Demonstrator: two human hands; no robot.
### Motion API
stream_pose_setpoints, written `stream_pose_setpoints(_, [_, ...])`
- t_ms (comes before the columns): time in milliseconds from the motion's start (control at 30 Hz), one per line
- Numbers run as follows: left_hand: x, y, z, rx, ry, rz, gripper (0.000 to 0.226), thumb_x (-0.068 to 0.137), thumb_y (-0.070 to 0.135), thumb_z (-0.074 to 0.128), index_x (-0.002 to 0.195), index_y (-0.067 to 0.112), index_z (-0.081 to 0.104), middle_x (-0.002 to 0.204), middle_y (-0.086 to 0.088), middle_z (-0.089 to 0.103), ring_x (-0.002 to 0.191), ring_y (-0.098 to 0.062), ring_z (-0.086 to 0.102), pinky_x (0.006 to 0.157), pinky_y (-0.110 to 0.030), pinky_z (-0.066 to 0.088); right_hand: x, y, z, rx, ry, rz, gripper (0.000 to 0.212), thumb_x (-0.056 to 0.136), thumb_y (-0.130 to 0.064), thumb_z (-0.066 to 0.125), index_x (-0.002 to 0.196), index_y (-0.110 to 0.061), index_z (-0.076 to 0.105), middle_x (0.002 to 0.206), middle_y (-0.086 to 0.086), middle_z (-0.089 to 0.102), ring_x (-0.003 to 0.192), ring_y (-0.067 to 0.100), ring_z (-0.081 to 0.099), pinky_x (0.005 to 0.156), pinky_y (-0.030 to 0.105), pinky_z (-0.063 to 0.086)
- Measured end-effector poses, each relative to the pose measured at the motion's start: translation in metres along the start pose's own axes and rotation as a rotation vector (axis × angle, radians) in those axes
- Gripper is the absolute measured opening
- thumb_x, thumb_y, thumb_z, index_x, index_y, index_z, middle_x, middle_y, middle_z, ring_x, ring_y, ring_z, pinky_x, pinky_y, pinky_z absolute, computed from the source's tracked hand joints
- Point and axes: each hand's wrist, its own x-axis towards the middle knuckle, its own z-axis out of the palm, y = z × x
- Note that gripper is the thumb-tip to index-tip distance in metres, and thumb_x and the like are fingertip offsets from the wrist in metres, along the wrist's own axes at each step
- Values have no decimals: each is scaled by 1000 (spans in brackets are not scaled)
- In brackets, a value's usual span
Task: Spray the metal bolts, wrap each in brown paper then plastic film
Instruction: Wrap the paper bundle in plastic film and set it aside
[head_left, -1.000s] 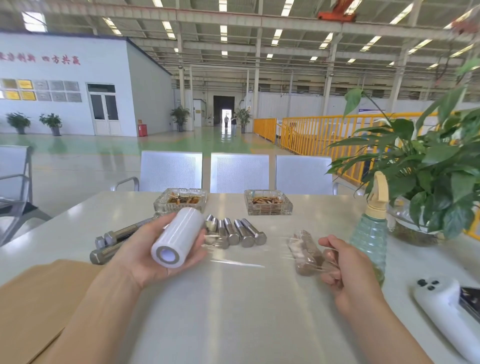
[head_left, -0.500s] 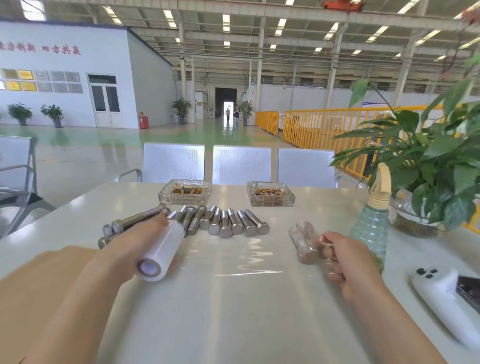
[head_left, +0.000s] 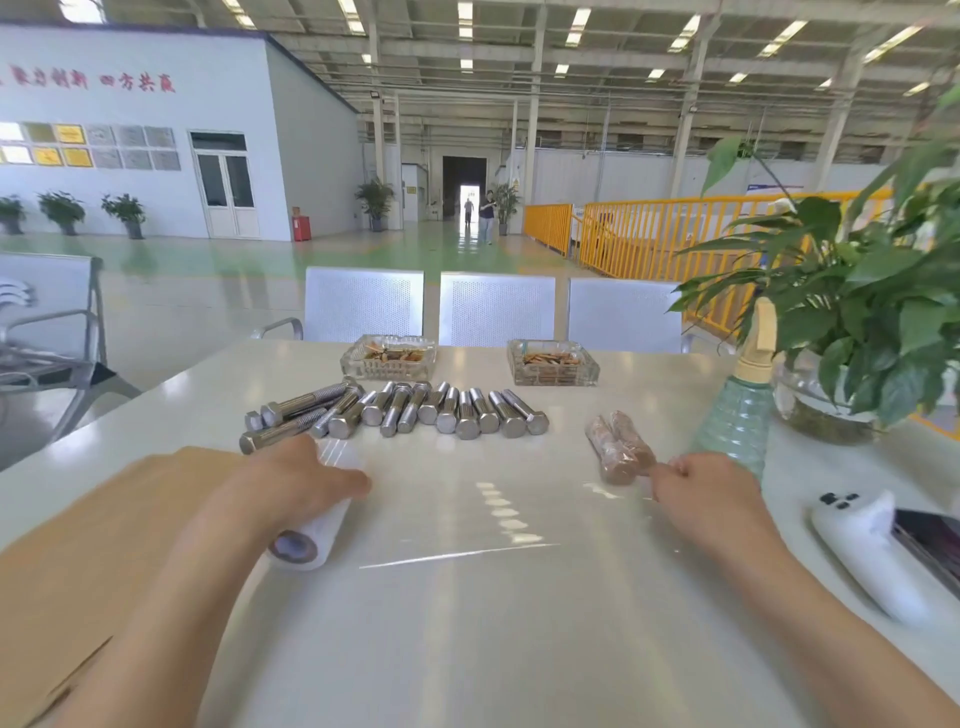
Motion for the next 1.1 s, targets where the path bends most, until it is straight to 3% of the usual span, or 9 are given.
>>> stream_pose_setpoints(67, [1,-2,0,18,-14,-16,46,77,54,73,98,16,59,89,-5,63,74,-17,60,57,-27,39,-7,3,2,-174,34,-9,34,99,-32,47,70,-18,58,75,0,54,83,32,59,70,35,46])
stream_pose_setpoints(300, [5,4,5,102,-23,-14,45,77,56,73,81,19,48,85,-2,57,70,-14,54,54,-26,35,-18,14,10,-338,154,-50,25,96,-33,46,79,-22,60,77,-1,52,77,28,51,69,34,38])
stream_pose_setpoints(367, [4,6,9,116,0,-6,44,75,56,74,80,20,48,82,0,58,67,-12,55,52,-24,34,-8,13,0,-65,-29,49,27,94,-35,57,73,-18,63,66,-3,58,61,21,55,60,28,40])
stream_pose_setpoints(433, [4,5,9,143,14,9,44,72,59,72,79,22,49,83,2,59,69,-10,54,53,-25,35,3,13,-18,435,-331,262,27,95,-34,67,74,-17,63,51,-6,48,35,10,41,41,16,30])
stream_pose_setpoints(500, [4,3,8,141,9,14,44,71,62,71,79,24,50,84,4,58,71,-8,52,54,-25,35,5,20,-28,722,-480,401,25,97,-33,68,81,-15,61,53,-5,40,30,5,28,35,10,18])
stream_pose_setpoints(633, [2,2,5,91,19,11,47,71,61,72,88,21,56,86,6,56,75,-9,52,55,-25,33,-1,29,-30,782,-447,342,25,95,-29,71,83,-12,57,54,-4,39,30,4,22,33,9,16])
stream_pose_setpoints(767, [-5,6,1,64,59,45,51,75,59,76,103,25,51,81,11,43,78,-13,44,57,-26,29,-5,25,-42,925,-554,440,21,89,-30,74,84,-16,59,55,-5,44,30,2,24,31,9,17])
stream_pose_setpoints(900, [-6,6,0,92,46,62,51,78,61,73,106,21,61,86,9,50,77,-10,46,57,-25,31,-10,22,-43,1000,-551,394,25,82,-35,76,86,-17,59,62,-6,47,30,1,24,33,9,14])
stream_pose_setpoints(1100, [-4,4,1,85,32,64,55,78,67,70,106,20,62,86,10,50,87,-17,52,60,-27,32,-8,29,-37,912,-386,356,26,86,-35,80,84,-16,61,55,-8,37,31,3,24,32,11,15])
